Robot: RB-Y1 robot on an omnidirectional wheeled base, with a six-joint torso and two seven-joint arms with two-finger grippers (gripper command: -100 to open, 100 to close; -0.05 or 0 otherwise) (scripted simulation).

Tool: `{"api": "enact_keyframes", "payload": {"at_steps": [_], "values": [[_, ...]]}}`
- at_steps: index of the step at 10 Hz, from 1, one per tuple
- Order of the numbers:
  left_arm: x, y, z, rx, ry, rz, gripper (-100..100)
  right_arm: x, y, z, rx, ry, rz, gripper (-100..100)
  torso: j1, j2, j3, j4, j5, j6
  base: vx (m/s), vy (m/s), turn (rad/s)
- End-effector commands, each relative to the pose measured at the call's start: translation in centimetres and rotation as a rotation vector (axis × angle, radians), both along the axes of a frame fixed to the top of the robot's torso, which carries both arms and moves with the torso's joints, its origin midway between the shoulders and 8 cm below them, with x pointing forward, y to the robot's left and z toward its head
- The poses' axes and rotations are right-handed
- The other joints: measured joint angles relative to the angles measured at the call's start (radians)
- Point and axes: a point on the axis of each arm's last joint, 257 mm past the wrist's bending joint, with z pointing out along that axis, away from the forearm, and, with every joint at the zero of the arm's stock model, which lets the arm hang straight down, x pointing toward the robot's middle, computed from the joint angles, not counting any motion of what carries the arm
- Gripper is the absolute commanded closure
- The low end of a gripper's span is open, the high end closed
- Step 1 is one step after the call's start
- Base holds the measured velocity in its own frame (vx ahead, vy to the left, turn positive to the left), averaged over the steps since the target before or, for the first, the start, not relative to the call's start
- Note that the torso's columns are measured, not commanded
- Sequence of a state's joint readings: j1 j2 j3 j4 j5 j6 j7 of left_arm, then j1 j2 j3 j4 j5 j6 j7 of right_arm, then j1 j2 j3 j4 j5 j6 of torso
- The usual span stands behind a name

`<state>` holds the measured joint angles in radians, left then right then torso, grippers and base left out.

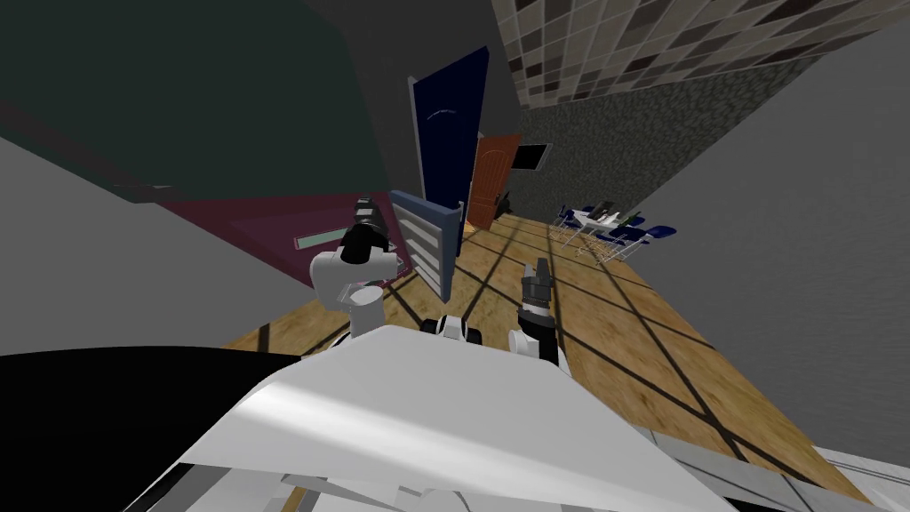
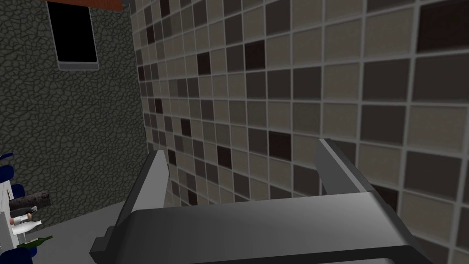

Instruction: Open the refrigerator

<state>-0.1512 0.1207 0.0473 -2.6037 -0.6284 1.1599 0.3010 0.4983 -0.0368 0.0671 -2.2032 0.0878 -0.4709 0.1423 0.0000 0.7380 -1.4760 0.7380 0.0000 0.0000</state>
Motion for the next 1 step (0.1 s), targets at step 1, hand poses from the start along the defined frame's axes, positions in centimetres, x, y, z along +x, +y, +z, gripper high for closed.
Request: {"api": "enact_keyframes", "payload": {"at_steps": [1], "values": [[0.00, 0.00, 0.00, 0.000, 0.000, 0.000, 0, 0.00, 0.00, 0.00, 0.000, 0.000, 0.000, 0, 0.000, 0.000, 0.000, 0.000, 0.000, 0.000, 0.000, 0.000, 0.000]]}}
